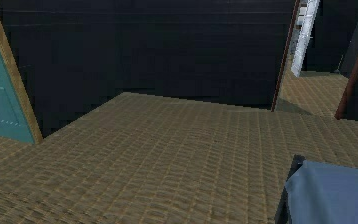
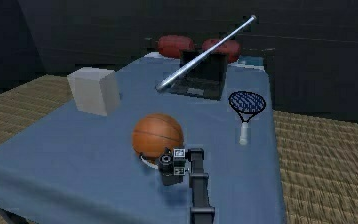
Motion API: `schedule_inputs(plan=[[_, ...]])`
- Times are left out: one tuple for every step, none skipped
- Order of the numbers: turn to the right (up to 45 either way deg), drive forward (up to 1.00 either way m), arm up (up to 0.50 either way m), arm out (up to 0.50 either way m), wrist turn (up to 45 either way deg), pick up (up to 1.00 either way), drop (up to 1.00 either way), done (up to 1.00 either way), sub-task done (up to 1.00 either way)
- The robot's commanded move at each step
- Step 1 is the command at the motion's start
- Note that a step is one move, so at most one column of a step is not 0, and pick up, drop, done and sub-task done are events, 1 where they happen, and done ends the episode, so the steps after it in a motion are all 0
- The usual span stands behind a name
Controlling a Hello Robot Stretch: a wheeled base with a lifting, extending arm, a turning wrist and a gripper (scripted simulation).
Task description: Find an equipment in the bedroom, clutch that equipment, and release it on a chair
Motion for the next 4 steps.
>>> schedule_inputs(plan=[[0.0, 0.0, 0.1, 0.0, 0.0, 0.0, 0.0, 0.0, 0.0], [0.0, 0.0, 0.16, 0.0, 0.0, 0.0, 0.0, 0.0, 0.0], [0.0, 0.0, 0.0, 0.0, -45.0, 0.0, 0.0, 0.0, 0.0], [0.0, 0.0, 0.0, 0.0, -45.0, 0.0, 0.0, 0.0, 0.0]])
